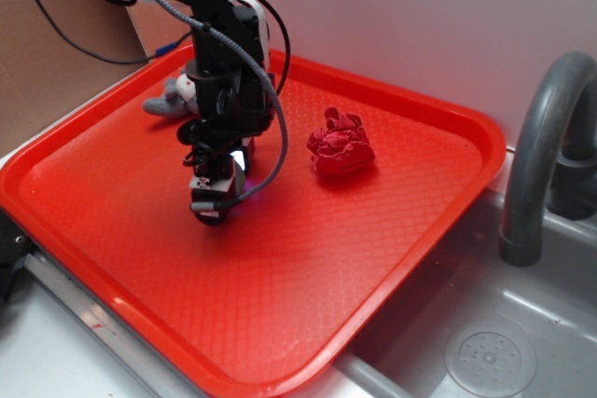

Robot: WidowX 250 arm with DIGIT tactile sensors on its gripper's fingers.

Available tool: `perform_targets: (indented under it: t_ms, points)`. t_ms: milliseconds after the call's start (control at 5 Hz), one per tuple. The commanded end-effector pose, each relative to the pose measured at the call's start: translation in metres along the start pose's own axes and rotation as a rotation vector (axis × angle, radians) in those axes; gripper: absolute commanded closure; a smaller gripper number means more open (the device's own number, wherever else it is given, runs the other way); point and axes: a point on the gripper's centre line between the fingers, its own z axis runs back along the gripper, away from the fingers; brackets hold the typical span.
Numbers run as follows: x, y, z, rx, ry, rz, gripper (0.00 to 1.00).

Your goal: Grab the green ball.

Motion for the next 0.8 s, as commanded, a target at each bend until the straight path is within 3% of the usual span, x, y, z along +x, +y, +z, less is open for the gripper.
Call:
perform_targets:
  t_ms: [0,200,400,600]
  points:
    - [-0.014,-0.007,0.09,0.021,-0.133,0.272,1.0]
    - [-0.03,-0.005,0.126,0.029,-0.128,0.465,1.0]
    - [-0.047,-0.013,0.152,0.055,-0.162,0.633,1.0]
    - [-0.062,-0.026,0.174,0.132,-0.179,0.851,1.0]
